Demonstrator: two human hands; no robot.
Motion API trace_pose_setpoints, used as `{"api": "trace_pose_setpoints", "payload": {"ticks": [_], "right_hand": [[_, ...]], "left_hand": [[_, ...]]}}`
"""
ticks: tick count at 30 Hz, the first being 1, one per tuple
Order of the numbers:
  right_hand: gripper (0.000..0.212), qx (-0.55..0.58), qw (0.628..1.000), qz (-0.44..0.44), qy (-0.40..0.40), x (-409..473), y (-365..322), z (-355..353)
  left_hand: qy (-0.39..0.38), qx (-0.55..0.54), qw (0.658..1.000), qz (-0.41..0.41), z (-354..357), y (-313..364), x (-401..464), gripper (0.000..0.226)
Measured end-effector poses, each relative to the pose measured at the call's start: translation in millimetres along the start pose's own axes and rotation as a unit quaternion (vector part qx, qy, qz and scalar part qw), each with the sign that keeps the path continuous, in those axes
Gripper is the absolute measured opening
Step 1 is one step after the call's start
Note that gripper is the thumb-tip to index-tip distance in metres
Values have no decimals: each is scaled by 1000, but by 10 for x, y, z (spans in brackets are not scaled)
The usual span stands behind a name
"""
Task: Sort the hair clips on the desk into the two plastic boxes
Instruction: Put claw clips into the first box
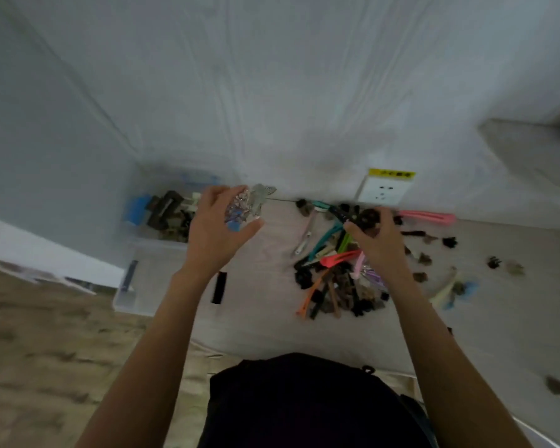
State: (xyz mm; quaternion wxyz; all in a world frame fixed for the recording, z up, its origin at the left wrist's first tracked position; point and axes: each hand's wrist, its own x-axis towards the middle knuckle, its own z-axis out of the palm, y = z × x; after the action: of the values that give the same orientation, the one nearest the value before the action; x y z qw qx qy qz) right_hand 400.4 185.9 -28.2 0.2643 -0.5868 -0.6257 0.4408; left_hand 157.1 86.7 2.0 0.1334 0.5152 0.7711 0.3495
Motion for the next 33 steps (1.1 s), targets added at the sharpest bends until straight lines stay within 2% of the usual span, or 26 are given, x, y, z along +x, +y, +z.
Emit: {"api": "trace_pose_setpoints", "payload": {"ticks": [5, 7, 10, 14, 17, 19, 21, 23, 27, 30, 33], "right_hand": [[29, 156, 981, 53, -104, 11, -437, 704], [30, 159, 977, 53, -133, 18, -597, 925], [34, 113, 983, 29, -141, 58, -780, 1175], [36, 55, 989, -24, -137, 142, -968, 1415], [41, -19, 985, -100, -142, 205, -1094, 1584], [42, -79, 975, -157, -137, 237, -1163, 1722], [43, -123, 966, -196, -119, 271, -1233, 1889], [46, -174, 950, -231, -117, 306, -1307, 2065], [55, -351, 882, -285, -130, 392, -1281, 2247], [45, -368, 855, -350, -106, 385, -1170, 2230], [42, -385, 822, -385, -167, 381, -1066, 2209]], "left_hand": [[4, 63, 998, -25, -523, -584, 228, 59], [-23, 81, 996, -10, -600, -807, 334, 58], [-112, 113, 986, 45, -587, -1032, 513, 52], [-210, 99, 970, 65, -569, -1207, 646, 50], [-165, 79, 982, 42, -619, -1368, 597, 41], [-132, 104, 986, 20, -653, -1465, 497, 36], [-133, 121, 983, 21, -648, -1543, 402, 32], [-143, 125, 981, 33, -634, -1596, 361, 28], [-134, 119, 982, 55, -637, -1615, 374, 28], [-135, 118, 979, 93, -633, -1639, 374, 28], [-201, 109, 965, 125, -549, -1580, 361, 32]]}}
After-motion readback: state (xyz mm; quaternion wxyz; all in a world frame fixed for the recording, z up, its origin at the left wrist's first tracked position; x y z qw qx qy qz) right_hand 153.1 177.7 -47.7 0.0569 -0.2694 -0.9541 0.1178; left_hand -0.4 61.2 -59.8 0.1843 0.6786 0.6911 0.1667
